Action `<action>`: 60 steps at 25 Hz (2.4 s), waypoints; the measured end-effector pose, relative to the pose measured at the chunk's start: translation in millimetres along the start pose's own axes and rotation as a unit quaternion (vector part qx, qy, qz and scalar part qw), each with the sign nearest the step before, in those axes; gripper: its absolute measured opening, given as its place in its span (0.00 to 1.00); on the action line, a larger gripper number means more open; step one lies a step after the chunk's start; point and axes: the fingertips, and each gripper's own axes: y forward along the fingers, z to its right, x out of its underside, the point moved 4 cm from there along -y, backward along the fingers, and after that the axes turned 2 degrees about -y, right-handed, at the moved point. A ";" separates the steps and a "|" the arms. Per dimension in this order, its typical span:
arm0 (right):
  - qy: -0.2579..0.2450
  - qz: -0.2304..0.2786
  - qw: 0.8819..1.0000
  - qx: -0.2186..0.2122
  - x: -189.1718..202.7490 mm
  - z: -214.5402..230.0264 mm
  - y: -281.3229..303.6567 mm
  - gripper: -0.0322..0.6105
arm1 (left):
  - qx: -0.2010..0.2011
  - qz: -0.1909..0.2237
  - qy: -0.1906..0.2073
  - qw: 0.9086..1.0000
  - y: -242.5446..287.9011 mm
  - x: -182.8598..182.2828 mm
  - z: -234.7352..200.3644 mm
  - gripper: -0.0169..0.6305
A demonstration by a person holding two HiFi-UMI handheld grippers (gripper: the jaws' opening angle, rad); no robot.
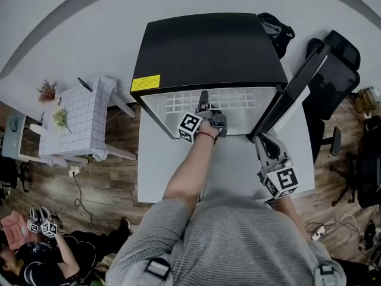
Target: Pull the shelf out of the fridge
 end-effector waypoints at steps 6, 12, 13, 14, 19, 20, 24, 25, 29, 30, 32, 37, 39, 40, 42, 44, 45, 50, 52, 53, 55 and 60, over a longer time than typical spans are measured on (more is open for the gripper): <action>-0.001 -0.006 1.000 -0.004 2.9 0.0 -1.4 0.07 | -0.008 0.006 -0.003 1.000 1.4 0.2 0.5 0.15; -0.004 -0.004 1.000 -0.007 2.0 1.9 -4.3 0.07 | -0.008 0.014 -0.012 1.000 2.7 1.8 -0.7 0.13; -0.004 -0.005 1.000 -0.006 1.8 2.2 -5.0 0.07 | -0.008 0.011 -0.013 1.000 2.9 2.3 -0.7 0.12; -0.004 -0.005 1.000 -0.006 1.7 2.3 -5.4 0.07 | -0.007 0.008 -0.012 1.000 3.0 2.4 -0.4 0.12; -0.010 -0.006 1.000 0.001 3.3 6.1 -5.5 0.07 | -0.011 0.002 -0.015 1.000 4.6 1.5 0.7 0.09; -0.011 -0.005 1.000 0.006 3.9 8.4 -5.8 0.07 | -0.013 0.002 -0.017 1.000 4.1 1.4 0.4 0.09; -0.016 -0.001 0.999 0.036 -0.8 25.9 -3.6 0.07 | -0.019 0.003 -0.018 1.000 3.1 0.0 0.4 0.08; -0.015 0.000 0.999 0.046 -1.5 32.1 -3.1 0.07 | -0.019 0.003 -0.018 1.000 3.4 0.3 0.2 0.08; -0.009 0.001 0.994 0.110 -7.6 56.4 -7.0 0.07 | -0.024 0.001 -0.020 1.000 3.4 1.2 -0.5 0.08; -0.004 -0.001 0.992 0.127 -8.2 62.3 -8.1 0.07 | -0.024 0.001 -0.020 1.000 3.5 0.9 -0.5 0.08; 0.006 -0.004 0.989 0.151 -7.8 71.8 -8.2 0.07 | -0.025 0.000 -0.019 0.999 4.1 -0.2 -0.3 0.08; 0.004 -0.013 0.988 0.156 -9.8 75.3 -0.3 0.07 | -0.024 -0.001 -0.019 1.000 4.1 -1.0 0.4 0.08; 0.005 -0.011 0.987 0.162 -10.6 74.8 -0.2 0.07 | -0.023 -0.001 -0.019 1.000 4.1 -0.5 0.7 0.08; 0.008 -0.008 0.986 0.165 -10.7 74.5 -0.4 0.07 | -0.022 -0.002 -0.019 1.000 4.2 -0.3 1.0 0.08; 0.012 -0.002 0.985 0.171 -10.5 74.3 -0.5 0.07 | -0.019 -0.004 -0.018 1.000 5.0 0.1 1.5 0.08; 0.007 0.000 0.984 0.180 -10.0 74.1 -0.5 0.07 | -0.017 -0.006 -0.017 1.000 5.5 0.7 1.6 0.08; 0.004 -0.001 0.983 0.184 -9.7 73.9 -0.3 0.07 | -0.016 -0.006 -0.017 1.000 5.5 0.9 1.4 0.08; -0.003 -0.005 0.982 0.187 -11.1 72.6 2.6 0.07 | -0.015 -0.007 -0.022 1.000 5.8 -0.6 1.1 0.08; -0.002 -0.006 0.983 0.184 -11.1 73.3 2.2 0.07 | -0.016 -0.008 -0.021 1.000 5.6 -0.4 1.2 0.08; -0.001 -0.006 0.983 0.183 -11.1 73.6 1.6 0.07 | -0.016 -0.007 -0.021 1.000 5.3 0.2 1.6 0.08; -0.001 -0.005 0.983 0.183 -11.4 73.6 1.3 0.07 | -0.017 -0.005 -0.021 1.000 5.1 0.9 2.3 0.08; -0.002 -0.008 0.983 0.181 -11.8 73.4 1.9 0.07 | -0.018 -0.003 -0.021 1.000 1.8 0.9 3.4 0.08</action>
